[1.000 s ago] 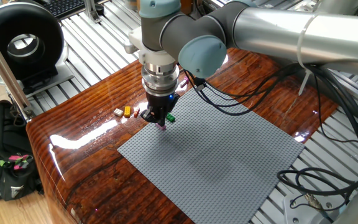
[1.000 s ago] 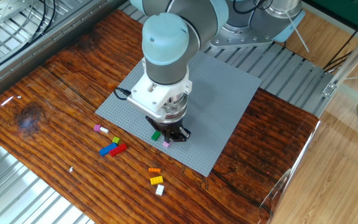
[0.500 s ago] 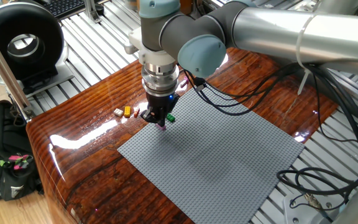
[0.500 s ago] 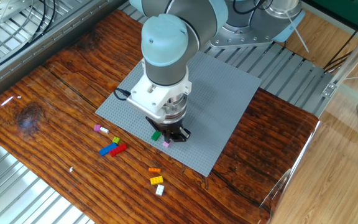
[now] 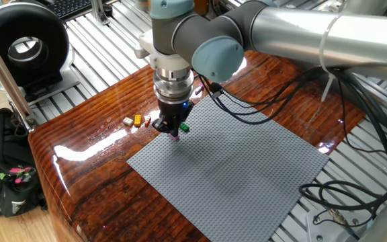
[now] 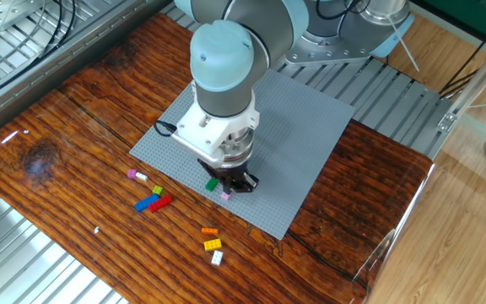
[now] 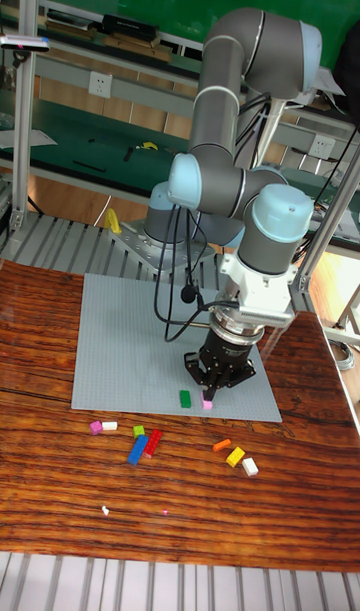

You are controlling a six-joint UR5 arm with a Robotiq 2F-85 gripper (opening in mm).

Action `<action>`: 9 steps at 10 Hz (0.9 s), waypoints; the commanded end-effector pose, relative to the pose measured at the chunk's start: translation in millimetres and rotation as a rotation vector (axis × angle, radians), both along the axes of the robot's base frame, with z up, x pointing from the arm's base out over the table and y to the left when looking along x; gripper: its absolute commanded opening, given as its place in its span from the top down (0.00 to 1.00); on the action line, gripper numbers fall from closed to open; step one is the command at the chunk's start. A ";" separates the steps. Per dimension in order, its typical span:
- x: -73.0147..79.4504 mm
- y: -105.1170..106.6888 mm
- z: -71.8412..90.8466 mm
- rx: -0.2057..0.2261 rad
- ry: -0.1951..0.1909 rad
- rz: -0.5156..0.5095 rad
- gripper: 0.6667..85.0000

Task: Build with small Lego blocks

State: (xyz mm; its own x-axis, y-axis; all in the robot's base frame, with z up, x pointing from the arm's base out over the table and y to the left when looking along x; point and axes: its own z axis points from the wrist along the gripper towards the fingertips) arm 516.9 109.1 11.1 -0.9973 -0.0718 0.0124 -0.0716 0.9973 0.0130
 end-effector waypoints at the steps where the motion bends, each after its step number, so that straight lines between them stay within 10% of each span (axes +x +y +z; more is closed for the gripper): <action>1: 2.0 5.6 5.5 0.001 0.003 -0.016 0.98; 9: 20.9 -25.5 37.8 -0.050 -0.064 0.030 0.98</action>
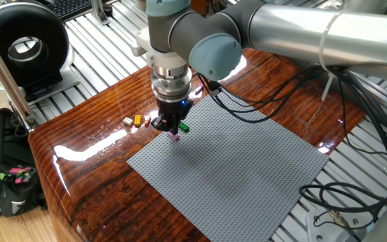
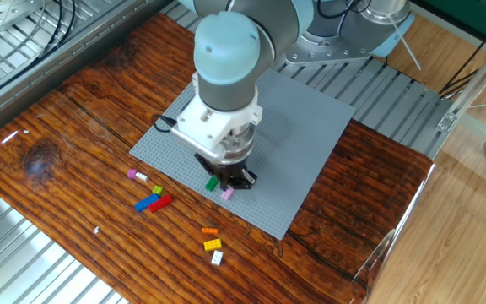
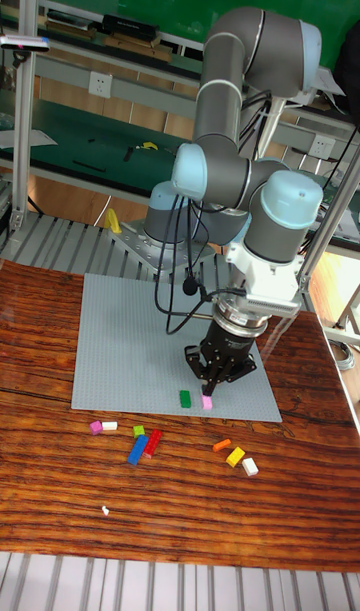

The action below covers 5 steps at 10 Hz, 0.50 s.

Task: Build with small Lego blocks

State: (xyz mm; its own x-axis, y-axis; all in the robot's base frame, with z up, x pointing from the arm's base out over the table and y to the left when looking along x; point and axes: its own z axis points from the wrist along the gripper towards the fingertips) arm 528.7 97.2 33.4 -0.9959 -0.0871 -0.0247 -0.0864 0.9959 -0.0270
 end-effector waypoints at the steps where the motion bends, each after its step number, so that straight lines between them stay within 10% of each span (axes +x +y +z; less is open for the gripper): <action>1: 11.7 -21.2 19.6 -0.009 -0.026 0.029 0.99; 5: 9.1 -32.0 -8.9 0.030 -0.052 0.059 0.99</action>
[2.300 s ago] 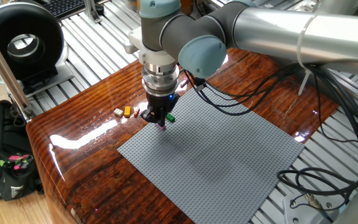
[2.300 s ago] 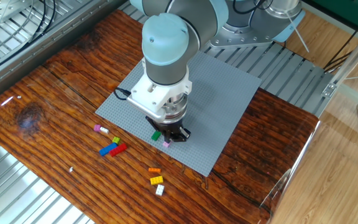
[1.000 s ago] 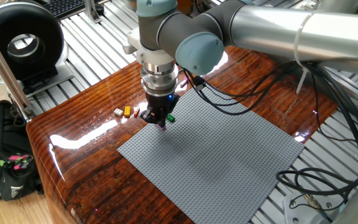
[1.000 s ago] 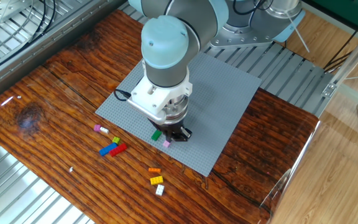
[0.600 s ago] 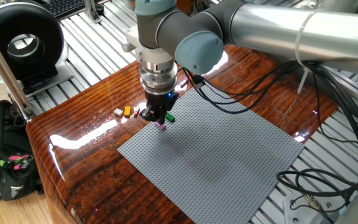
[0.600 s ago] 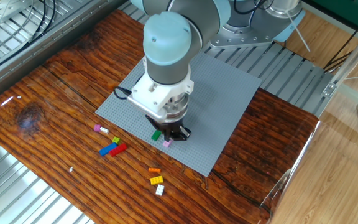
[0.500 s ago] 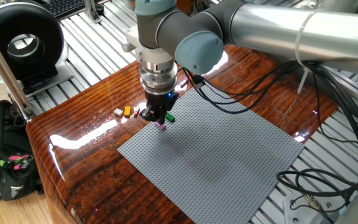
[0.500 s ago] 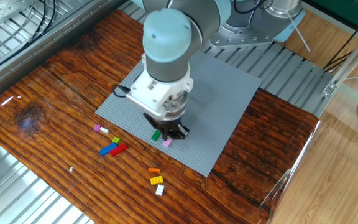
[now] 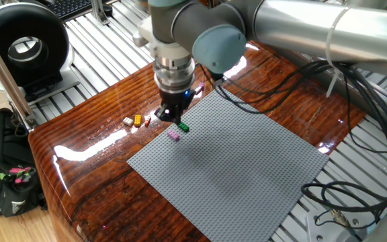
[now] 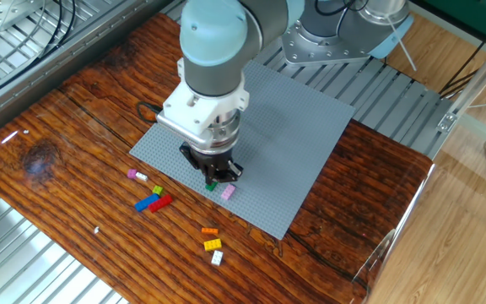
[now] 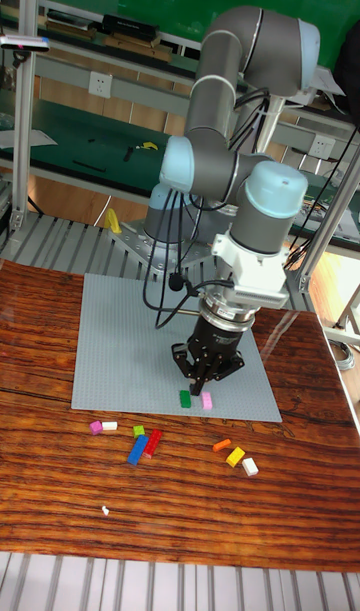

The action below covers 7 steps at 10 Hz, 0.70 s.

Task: Build with small Lego blocks

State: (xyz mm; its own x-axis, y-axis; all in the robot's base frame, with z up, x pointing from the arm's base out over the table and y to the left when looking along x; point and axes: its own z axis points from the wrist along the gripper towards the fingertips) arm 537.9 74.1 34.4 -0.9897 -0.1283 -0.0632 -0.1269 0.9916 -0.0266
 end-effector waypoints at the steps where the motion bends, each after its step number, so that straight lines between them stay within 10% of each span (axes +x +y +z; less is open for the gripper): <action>1: -2.4 -9.5 -11.4 0.027 -0.006 0.020 0.99; 7: -5.6 2.2 -17.4 0.055 0.006 -0.010 0.99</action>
